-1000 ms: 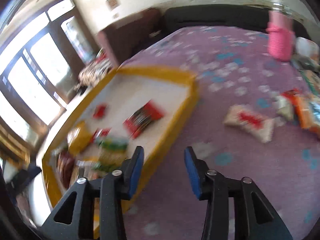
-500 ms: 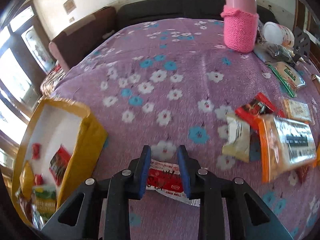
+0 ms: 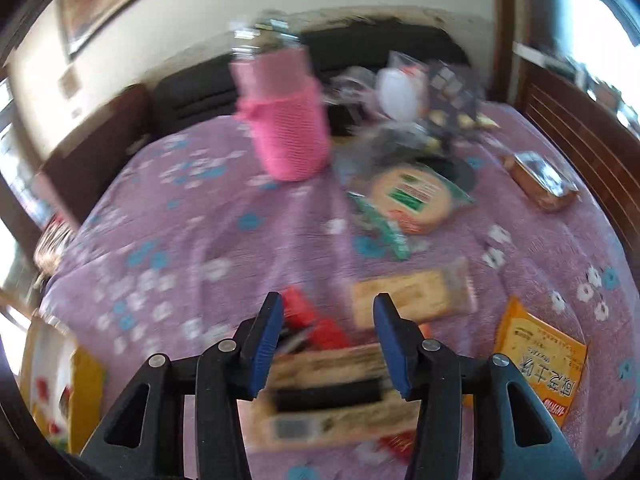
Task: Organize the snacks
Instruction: 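Move the right tool to the clear biscuit pack while the left tool approaches the white sachet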
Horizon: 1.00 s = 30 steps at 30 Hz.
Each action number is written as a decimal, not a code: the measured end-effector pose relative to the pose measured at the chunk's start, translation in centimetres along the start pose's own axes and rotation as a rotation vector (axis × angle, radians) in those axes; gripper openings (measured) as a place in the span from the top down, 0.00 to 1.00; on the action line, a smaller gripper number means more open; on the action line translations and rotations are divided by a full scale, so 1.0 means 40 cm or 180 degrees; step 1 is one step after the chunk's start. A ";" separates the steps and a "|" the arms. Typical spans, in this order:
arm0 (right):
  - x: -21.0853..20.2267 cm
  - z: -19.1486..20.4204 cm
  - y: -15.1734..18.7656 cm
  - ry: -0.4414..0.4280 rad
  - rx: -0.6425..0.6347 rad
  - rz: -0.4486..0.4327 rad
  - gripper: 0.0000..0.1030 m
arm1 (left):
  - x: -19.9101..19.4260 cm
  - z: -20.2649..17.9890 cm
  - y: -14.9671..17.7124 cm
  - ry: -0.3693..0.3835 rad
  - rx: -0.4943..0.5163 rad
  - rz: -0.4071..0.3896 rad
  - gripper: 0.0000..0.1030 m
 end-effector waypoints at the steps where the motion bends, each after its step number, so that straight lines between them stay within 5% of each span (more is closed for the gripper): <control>1: 0.021 -0.009 0.004 -0.0062 0.0075 0.0092 0.51 | 0.001 0.003 0.001 -0.0025 0.0005 0.0010 0.33; 4: 0.021 0.006 0.061 -0.0332 -0.0011 0.0399 0.53 | 0.005 0.014 0.005 -0.0038 -0.0057 0.0025 0.33; 12: -0.179 0.069 0.349 -0.1312 -0.0720 0.1253 0.51 | 0.026 -0.034 0.030 0.0078 0.0007 0.0102 0.33; 15: -0.244 0.053 0.379 -0.1284 -0.0862 0.0932 0.49 | 0.037 -0.064 0.042 0.0107 0.0086 0.0148 0.33; 17: -0.248 0.045 0.386 -0.1122 -0.0928 0.0718 0.34 | 0.043 -0.086 0.053 0.0126 0.0135 0.0185 0.33; 28: -0.229 0.083 0.429 -0.0963 -0.0971 0.0341 0.30 | 0.103 -0.184 0.089 -0.0025 0.0508 0.0443 0.33; 30: -0.231 0.084 0.430 -0.0973 -0.1000 0.0315 0.35 | 0.132 -0.207 0.097 0.0006 0.0546 0.0526 0.33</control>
Point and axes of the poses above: each gripper's, at about its wrist camera, not at the fingertips, and x roughly the way its jaws point, z to its left, y to its underside, the point moved 10 cm from there along x, roughly the way its jaws point, and after that the axes turned 13 degrees about y, right-handed, at the moved point
